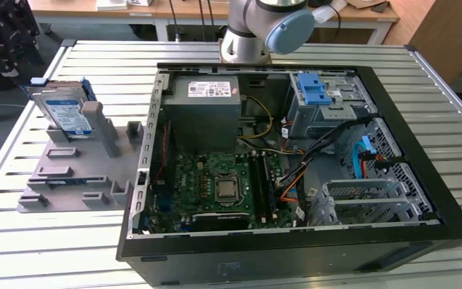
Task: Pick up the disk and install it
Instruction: 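Pick up the disk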
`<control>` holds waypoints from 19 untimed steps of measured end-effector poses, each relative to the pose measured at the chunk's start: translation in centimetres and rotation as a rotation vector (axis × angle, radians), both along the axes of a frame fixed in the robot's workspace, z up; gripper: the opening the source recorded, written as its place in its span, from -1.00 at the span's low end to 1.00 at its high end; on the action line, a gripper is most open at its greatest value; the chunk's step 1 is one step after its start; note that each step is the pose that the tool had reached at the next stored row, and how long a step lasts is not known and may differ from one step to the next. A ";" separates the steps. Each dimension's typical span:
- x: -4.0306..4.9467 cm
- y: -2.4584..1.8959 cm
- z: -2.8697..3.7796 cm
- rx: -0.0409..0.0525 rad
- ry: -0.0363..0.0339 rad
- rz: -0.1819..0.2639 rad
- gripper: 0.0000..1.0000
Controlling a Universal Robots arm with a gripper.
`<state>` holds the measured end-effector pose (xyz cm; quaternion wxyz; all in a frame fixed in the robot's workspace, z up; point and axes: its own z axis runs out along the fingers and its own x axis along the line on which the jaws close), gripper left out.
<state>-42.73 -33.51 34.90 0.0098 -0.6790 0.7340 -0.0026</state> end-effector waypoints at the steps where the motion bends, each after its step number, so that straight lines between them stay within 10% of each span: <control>1: -0.01 0.05 -0.05 -0.0001 0.0000 0.000 0.21; 19: -0.41 0.41 -1.73 -0.0002 -0.0018 0.000 0.21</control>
